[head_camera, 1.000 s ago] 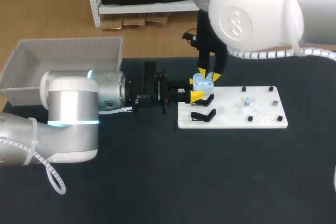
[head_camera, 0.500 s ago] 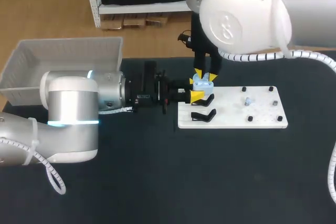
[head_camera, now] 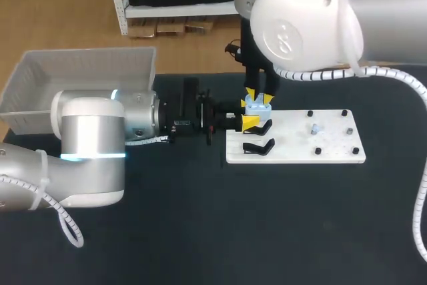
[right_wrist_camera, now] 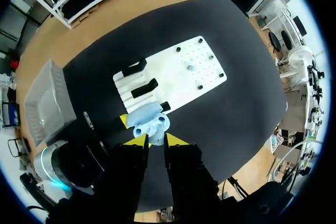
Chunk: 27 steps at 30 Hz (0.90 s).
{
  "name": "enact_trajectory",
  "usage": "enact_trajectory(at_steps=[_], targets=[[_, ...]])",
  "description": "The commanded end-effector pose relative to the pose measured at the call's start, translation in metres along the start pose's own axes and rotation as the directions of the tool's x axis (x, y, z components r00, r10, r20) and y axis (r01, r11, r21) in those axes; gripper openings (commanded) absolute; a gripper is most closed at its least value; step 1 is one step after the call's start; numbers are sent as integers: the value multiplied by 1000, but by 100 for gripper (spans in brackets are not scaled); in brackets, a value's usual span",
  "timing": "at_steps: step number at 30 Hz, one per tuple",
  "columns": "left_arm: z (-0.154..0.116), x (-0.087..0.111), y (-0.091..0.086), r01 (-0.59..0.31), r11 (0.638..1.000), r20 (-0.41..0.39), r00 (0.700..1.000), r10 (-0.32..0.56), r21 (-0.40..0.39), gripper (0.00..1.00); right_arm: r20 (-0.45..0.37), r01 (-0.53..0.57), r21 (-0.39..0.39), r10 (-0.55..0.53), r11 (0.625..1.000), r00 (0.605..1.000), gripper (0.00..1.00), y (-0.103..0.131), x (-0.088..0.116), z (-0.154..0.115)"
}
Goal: Pick up each earbud case from the left stands, insert the matching earbuds, close the lid, and place the case in the box.
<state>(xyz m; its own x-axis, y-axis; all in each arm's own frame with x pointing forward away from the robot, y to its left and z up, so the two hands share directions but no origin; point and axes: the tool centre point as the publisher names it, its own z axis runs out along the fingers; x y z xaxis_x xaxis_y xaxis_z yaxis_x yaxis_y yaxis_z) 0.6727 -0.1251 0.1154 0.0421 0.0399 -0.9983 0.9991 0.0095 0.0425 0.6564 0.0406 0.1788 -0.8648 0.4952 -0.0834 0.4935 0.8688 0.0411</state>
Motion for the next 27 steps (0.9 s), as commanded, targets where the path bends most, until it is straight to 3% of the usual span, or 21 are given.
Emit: enact_trajectory(at_steps=[1,27], targets=[[0,1,0,-2,1000,3,1000,2,-2,0,-3,-7,1,7,1000,1000,0,0,-1,2],[0,1,0,-2,1000,3,1000,2,-2,0,-25,-34,-7,34,999,999,0,-5,-6,6]])
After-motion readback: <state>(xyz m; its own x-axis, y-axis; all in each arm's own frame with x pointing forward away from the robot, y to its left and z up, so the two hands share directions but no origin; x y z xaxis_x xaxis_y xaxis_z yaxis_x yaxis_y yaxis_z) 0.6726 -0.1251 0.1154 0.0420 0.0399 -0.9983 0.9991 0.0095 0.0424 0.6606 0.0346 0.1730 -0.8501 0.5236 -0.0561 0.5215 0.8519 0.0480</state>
